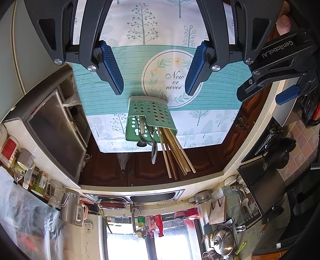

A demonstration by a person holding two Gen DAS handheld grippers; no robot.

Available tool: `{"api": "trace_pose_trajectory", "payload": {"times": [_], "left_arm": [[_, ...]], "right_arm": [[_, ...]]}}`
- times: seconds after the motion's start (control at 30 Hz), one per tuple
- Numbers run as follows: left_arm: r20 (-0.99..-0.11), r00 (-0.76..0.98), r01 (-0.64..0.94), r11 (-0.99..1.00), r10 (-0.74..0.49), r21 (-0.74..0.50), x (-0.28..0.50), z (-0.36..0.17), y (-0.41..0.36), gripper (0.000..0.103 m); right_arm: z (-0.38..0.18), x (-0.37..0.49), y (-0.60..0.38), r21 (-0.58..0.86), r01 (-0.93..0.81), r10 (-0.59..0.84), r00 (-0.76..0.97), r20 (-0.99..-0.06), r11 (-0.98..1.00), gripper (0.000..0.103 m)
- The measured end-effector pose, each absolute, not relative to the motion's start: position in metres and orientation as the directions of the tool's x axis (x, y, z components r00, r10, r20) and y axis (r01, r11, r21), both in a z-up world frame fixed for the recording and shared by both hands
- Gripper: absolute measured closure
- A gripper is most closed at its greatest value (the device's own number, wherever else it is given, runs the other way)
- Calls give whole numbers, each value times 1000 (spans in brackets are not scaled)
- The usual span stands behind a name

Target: Organize utensils

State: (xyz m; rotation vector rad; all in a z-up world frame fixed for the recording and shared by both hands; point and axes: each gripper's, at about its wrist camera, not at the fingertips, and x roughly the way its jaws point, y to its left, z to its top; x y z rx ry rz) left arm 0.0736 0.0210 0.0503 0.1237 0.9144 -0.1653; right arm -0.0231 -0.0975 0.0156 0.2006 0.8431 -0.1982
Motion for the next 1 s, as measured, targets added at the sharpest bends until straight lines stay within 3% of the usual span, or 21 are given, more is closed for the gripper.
{"api": "trace_pose_trajectory", "payload": {"times": [1.0], "left_arm": [[-812,579,184,982,-77,39,81,42,22,1]], "right_arm": [[-2,5,-108,107,235,-65,623,-779,966,38]]}}
